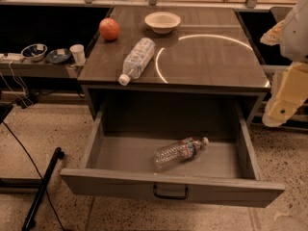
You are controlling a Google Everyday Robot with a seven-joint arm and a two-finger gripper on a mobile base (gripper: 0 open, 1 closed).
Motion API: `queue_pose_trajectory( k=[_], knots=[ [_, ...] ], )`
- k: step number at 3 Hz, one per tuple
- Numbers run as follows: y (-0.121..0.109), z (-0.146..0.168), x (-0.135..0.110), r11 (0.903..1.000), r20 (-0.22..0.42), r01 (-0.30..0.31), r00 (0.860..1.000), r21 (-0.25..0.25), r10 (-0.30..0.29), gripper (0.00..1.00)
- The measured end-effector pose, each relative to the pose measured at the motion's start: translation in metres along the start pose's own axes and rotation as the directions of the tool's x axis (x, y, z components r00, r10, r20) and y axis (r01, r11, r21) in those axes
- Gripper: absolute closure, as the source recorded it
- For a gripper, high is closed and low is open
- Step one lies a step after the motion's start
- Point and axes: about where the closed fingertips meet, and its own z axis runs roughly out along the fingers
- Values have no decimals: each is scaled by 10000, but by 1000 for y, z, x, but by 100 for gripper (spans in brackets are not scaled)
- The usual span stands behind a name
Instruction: Pick water bottle from top drawer and place on counter
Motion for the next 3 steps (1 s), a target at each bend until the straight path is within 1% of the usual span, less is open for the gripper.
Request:
queue_pose_trajectory(
  k=[1, 2, 3],
  knots=[
    [0, 0, 0, 10000, 1, 2, 10000, 0, -2, 0],
    [5, 33, -10, 9986, 376, 523, 9979, -44, -521, 0],
    [35, 90, -18, 9834, 1082, 1813, 9779, -115, -1791, 0]
  ],
)
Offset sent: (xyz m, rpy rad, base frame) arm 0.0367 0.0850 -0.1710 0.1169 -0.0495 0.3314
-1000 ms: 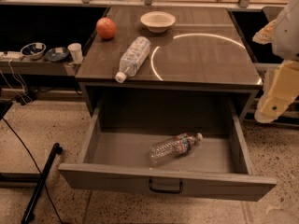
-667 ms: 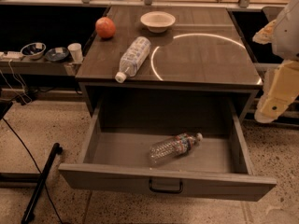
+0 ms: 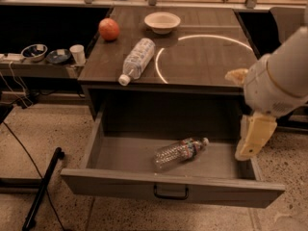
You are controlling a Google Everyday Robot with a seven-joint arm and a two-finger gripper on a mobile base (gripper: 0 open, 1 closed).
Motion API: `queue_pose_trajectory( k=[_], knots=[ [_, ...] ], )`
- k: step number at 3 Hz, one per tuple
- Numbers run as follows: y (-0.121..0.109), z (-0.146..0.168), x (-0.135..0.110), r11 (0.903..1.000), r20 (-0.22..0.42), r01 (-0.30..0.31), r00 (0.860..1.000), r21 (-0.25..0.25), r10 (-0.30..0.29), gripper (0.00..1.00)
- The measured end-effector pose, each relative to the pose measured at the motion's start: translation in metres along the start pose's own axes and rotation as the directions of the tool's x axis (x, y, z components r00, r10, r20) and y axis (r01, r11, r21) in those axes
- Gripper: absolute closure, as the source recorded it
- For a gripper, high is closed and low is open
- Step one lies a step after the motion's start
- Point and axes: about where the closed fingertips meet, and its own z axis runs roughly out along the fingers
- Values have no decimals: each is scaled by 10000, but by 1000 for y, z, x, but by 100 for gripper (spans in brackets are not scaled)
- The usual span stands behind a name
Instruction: Pick water bottle from top drawer and place on counter
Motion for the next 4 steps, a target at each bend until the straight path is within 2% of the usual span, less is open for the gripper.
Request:
queue_pose_trajectory(
  k=[1, 2, 3, 4],
  knots=[
    [-4, 21, -2, 9957, 32, 891, 9960, 232, -892, 0],
    [-14, 56, -4, 9929, 305, 1124, 9933, -379, -1113, 0],
    [-14, 126, -19, 9620, 625, 2413, 9700, -1280, -2350, 0],
    [-7, 189, -22, 9212, 474, 3357, 9417, -1969, -3331, 0]
  ],
)
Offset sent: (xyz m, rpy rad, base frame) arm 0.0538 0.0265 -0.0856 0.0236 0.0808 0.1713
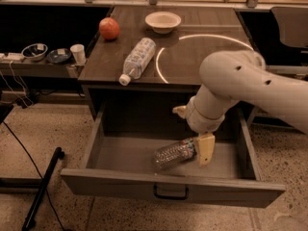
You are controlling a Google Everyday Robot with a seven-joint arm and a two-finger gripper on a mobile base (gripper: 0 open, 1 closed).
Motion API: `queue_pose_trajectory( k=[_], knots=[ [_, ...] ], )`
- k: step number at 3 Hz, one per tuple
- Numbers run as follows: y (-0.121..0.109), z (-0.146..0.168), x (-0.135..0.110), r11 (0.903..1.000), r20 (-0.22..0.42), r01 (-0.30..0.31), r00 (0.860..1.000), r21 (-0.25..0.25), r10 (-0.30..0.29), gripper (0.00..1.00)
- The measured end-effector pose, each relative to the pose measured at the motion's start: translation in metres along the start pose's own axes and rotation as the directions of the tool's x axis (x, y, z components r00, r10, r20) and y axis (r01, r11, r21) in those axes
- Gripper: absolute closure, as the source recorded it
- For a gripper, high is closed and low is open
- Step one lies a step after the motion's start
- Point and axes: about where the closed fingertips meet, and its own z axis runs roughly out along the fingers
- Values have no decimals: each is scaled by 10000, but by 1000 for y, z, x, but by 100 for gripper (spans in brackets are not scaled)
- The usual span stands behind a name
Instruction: Pick water bottle from top drawer and place on counter
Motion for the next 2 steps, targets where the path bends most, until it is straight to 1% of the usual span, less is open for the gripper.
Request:
queue_pose_trajectory(
  k=[1, 2],
  knots=[
    [-9, 45, 5, 9969, -466, 549, 9973, -567, -576, 0],
    [-12, 90, 14, 9916, -544, 640, 9960, -1123, -705, 0]
  ],
)
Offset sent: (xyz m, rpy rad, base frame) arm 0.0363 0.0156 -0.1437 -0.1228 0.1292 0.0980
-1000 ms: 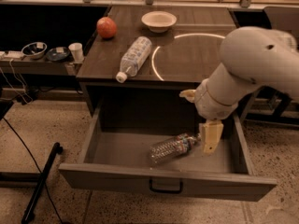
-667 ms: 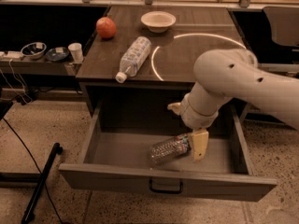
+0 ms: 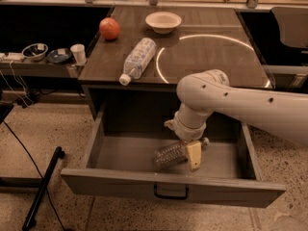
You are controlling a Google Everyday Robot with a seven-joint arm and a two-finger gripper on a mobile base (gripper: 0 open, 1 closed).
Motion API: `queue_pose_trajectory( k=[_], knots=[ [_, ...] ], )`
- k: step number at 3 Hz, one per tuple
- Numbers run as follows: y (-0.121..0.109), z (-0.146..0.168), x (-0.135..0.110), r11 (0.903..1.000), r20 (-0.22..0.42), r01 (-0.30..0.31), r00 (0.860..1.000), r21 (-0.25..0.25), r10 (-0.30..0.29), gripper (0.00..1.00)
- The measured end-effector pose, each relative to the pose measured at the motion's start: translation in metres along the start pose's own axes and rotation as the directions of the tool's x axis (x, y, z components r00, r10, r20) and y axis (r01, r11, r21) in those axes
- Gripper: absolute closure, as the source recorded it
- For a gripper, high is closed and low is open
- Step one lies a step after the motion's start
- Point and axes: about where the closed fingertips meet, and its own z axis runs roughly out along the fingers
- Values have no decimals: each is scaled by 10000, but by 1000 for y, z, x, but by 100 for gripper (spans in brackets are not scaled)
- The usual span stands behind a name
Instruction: Pick water bottle from top drawer and place on counter
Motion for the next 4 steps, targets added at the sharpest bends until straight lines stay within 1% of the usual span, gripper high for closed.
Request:
queue_pose_trajectory(
  k=[1, 2, 3, 4],
  knots=[
    [-2, 27, 4, 9994, 333, -61, 9994, -339, 72, 16],
    [-3, 41, 6, 9987, 623, -119, 9979, -497, 150, 40],
    [0, 32, 8, 9994, 1267, -236, 9916, -268, 268, 63],
    [3, -1, 10, 9989, 1845, -307, 9825, 364, 235, 86]
  ],
)
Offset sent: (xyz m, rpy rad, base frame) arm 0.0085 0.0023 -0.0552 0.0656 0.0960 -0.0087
